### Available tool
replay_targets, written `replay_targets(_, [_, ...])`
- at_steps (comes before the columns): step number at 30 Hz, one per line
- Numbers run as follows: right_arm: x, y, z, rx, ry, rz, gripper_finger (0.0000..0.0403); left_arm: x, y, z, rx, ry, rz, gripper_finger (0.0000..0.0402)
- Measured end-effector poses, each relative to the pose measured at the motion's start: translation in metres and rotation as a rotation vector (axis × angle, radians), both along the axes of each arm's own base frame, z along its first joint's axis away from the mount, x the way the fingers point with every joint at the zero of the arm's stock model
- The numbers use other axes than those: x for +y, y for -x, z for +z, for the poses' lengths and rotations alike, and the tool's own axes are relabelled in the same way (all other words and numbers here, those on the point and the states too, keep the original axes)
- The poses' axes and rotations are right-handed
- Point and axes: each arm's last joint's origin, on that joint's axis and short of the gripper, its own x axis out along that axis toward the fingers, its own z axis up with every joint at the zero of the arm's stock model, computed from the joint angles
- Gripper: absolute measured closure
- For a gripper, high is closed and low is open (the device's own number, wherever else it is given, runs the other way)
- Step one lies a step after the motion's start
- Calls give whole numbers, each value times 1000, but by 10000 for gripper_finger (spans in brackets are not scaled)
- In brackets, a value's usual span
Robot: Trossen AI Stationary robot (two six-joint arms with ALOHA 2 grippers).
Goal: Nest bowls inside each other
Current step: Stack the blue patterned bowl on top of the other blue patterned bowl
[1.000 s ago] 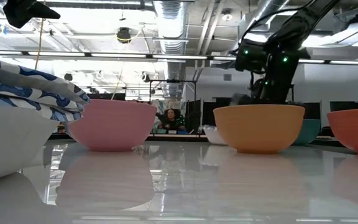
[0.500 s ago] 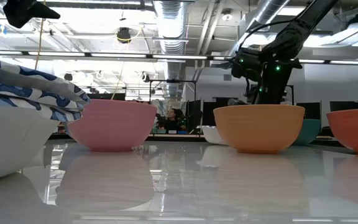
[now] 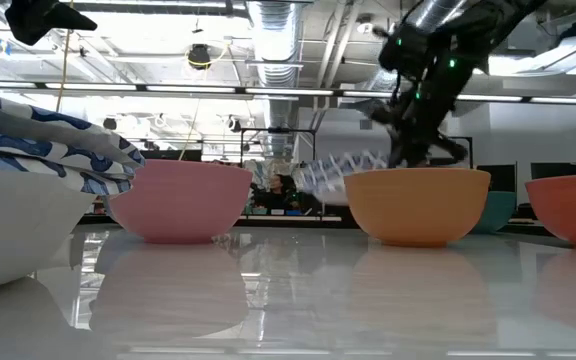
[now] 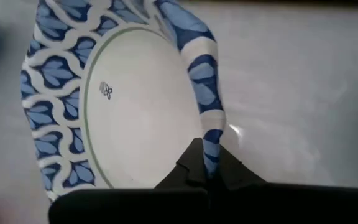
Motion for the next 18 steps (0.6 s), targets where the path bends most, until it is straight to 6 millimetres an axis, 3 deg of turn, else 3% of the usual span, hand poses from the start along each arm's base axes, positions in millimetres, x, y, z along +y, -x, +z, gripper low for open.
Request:
replay_targets(8, [10, -21, 39, -103, 56, 116, 396, 0, 0, 0, 0, -1, 2, 127])
replay_targets(18, [63, -83, 67, -150, 86, 411, 397, 0, 0, 0, 0, -8, 3, 127])
